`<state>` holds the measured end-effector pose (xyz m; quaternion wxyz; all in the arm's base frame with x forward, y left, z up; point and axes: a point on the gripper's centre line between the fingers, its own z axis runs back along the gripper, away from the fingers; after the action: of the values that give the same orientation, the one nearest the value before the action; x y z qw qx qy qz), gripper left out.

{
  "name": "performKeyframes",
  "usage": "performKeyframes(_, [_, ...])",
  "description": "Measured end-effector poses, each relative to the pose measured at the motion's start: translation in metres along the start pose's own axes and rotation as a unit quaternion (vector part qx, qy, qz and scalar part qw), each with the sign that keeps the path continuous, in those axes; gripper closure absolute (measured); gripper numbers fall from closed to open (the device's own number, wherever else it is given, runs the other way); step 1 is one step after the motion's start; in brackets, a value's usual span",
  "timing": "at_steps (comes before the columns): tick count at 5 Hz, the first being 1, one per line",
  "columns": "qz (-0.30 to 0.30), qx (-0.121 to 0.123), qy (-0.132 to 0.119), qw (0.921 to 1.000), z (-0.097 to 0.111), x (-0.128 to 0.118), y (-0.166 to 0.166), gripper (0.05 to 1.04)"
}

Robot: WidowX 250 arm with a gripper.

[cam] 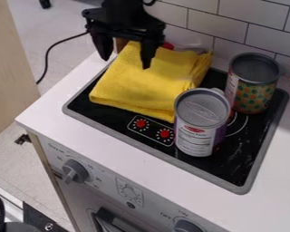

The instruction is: Move away the yellow cloth from the burner to the left

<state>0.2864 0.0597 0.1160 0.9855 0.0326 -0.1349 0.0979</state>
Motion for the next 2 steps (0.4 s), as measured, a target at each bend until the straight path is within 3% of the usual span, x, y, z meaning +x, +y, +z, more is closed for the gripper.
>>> performKeyframes(1, [-0.118, -0.031, 0.001, 0.9925, 0.0059, -0.0057, -0.0041, 0.085])
performKeyframes(2, [-0.239, -0.071, 0.042, 0.9675, 0.0063, -0.0154, -0.0129, 0.085])
